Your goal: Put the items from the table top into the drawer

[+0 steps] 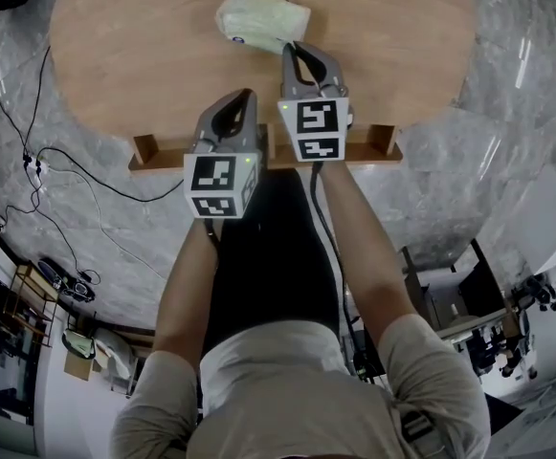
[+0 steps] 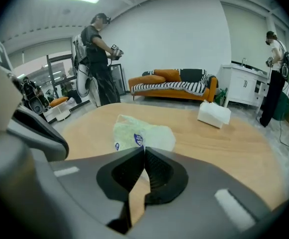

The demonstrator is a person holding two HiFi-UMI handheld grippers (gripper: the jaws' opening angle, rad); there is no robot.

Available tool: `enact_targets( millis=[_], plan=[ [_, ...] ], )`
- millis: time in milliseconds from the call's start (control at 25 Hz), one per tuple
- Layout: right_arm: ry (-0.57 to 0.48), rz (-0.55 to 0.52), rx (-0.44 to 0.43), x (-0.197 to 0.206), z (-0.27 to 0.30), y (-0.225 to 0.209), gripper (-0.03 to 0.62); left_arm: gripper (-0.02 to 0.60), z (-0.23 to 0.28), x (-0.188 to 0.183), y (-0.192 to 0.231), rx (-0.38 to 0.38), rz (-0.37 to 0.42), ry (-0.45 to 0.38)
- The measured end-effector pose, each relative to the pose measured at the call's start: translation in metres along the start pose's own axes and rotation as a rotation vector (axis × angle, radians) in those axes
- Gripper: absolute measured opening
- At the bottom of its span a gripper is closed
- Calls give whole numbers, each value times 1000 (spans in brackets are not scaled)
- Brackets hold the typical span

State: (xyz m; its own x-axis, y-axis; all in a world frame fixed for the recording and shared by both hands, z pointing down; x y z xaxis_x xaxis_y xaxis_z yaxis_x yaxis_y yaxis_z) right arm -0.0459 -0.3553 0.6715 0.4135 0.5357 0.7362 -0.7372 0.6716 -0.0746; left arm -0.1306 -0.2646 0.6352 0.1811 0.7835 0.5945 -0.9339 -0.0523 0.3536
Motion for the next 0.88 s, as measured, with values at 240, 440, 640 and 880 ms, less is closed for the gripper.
enact_targets(
  millis=[240,440,640,880],
  plan=[
    [-36,-13,28,3,-32,20,8,20,-17,13,-12,17,7,-3],
    [-69,-9,63,16,-67,37,8,20,-36,37,-18,33,32,1],
    [-76,12,115,40,-109,56,8,20,-63,63,-31,63,43,-6],
    [-79,51,183,77,-159,87,8,20,-97,107,-41,117,94,11]
  ],
)
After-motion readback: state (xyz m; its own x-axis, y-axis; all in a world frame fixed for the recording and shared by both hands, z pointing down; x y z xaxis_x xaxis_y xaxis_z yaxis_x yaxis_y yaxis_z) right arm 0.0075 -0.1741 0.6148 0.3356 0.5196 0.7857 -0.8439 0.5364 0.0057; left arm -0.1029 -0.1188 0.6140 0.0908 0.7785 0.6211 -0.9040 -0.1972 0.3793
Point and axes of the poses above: the fingertips, and each gripper's own axes: z forward along the fingers, y to its left, x out of its underside, the point moved 5 cm from there along -z, backward along the fingers, and after that the axes turned 3 degrees about -z, right-handed, at the moved point
